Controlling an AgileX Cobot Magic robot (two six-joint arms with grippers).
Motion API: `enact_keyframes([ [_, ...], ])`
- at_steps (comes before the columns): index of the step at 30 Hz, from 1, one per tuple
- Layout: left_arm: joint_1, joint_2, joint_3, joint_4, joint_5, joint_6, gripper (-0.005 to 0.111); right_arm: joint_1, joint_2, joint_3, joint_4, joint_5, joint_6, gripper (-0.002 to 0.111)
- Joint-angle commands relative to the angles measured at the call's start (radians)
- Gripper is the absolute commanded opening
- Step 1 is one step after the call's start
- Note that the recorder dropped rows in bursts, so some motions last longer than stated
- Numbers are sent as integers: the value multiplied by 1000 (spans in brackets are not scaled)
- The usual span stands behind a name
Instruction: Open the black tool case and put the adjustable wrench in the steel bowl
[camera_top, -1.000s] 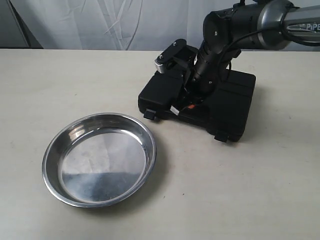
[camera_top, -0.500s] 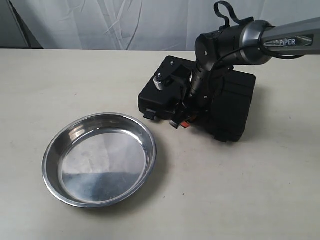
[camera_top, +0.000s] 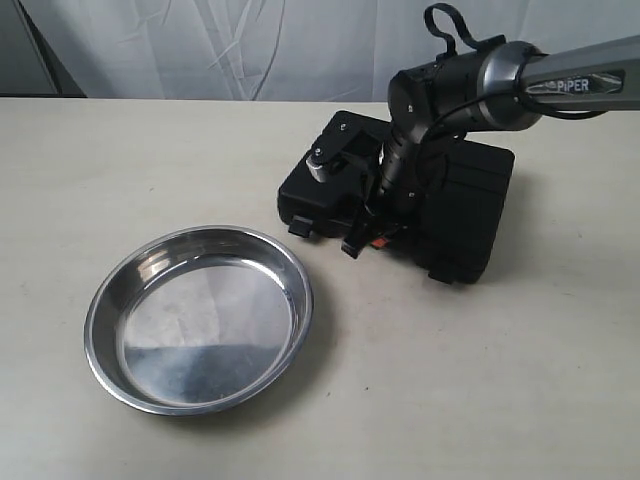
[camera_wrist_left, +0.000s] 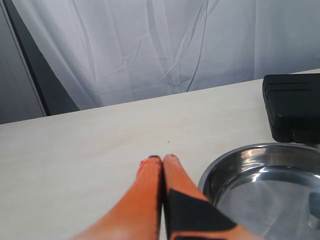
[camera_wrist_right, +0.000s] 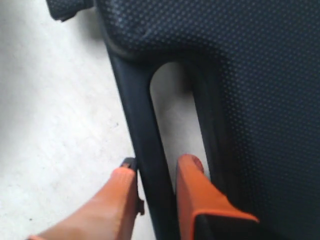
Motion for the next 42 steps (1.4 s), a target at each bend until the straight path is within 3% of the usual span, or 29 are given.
enact_keyframes([
  [1,-4,4,-2,-4,-6,-4,0,-5,-63,-4,6,47,15,-1],
  [17,-4,4,-2,-4,-6,-4,0,-5,-287,-4,76,204,35,-1],
  [21,-4,4,-2,-4,-6,-4,0,-5,-328,-4,-56,200,106,-1],
  [30,-4,4,-2,-4,-6,-4,0,-7,-337,-4,-550,192,339,-1],
  [42,-4,4,-2,-4,-6,-4,0,-7,-337,-4,-796,163,488,-1],
])
